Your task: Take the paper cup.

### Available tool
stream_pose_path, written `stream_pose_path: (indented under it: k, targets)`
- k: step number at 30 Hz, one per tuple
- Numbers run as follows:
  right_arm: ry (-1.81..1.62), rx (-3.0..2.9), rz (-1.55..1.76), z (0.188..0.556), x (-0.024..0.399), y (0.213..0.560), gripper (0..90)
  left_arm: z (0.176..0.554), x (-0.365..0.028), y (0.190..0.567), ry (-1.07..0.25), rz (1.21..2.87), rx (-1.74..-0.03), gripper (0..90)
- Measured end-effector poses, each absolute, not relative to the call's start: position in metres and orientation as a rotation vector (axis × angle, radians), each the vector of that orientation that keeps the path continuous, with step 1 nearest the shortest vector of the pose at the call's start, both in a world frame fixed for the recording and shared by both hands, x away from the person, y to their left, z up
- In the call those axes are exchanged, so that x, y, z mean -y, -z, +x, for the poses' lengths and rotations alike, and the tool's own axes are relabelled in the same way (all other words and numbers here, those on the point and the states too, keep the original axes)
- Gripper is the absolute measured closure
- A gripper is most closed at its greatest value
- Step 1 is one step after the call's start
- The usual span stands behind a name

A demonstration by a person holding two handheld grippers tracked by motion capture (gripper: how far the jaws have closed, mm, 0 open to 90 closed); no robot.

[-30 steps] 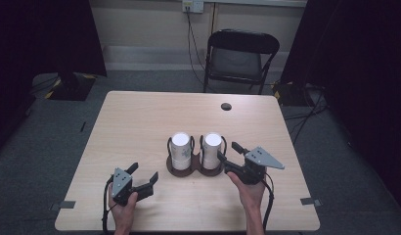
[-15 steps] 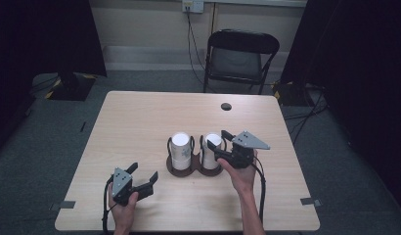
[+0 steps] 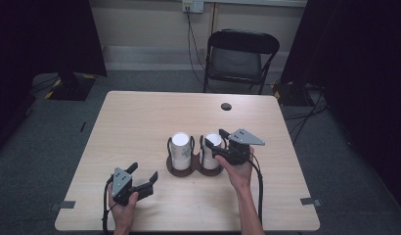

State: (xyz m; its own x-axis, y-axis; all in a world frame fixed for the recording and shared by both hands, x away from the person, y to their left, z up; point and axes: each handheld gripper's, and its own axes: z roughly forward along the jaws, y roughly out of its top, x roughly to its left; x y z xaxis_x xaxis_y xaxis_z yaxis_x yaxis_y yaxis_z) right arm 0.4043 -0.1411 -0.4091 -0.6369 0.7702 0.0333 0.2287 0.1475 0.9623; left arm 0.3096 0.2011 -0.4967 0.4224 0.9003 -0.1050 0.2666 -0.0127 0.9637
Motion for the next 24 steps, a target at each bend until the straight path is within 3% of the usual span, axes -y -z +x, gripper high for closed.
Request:
stream_pose_path:
  k: [24]
  targets:
    - [-1.460, -1.992, 0.947, 0.4114, 0.1326, 0.4181, 33.6, 0.3097, -0.2013, 0.4967, -0.697, 1.540, -1.072, 16.0]
